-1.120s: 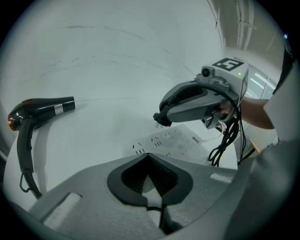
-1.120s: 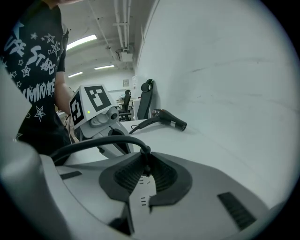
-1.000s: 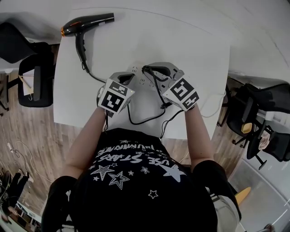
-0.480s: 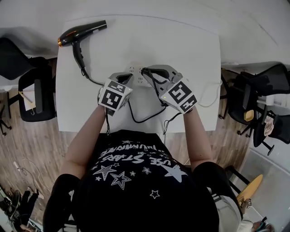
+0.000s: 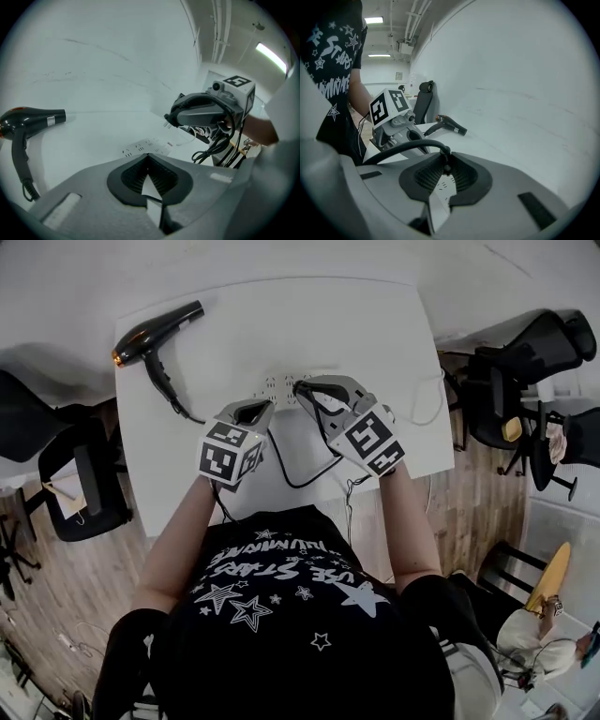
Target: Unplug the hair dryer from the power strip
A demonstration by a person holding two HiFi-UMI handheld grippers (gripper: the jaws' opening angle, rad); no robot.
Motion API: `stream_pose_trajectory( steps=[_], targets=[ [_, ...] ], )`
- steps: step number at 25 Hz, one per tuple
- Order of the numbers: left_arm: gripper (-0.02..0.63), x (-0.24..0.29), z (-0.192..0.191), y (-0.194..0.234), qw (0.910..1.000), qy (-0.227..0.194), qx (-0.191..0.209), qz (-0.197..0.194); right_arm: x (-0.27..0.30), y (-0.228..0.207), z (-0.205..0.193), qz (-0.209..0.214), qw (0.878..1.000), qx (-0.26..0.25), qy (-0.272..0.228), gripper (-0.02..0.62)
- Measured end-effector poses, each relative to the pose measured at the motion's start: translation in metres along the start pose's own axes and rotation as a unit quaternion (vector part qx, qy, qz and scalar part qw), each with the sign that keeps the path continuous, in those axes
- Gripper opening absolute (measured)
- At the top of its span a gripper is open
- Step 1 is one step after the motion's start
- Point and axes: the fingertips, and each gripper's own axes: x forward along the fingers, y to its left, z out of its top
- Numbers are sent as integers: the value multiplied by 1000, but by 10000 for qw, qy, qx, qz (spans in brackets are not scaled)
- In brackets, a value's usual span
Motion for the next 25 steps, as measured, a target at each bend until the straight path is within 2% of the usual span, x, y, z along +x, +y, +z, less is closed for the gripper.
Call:
stream_pose_trajectory(
  steps=[7,16,20,25],
  targets=[
    [8,-43,-13,-1,9996,-74,24,-257,-18,28,14,-642,9976,194,171,57],
    [8,-95,-40,-14,9975,-113,216,-659,-42,74,21,-1403,9886,420,345,57],
    [8,-117,-52,-21,9960,-134,322,-826,-57,96,23,-1827,9804,599,425,57],
    [8,-148,-77,-25,9937,-144,344,-1060,-77,128,19,-2523,9612,976,536,57]
  ],
)
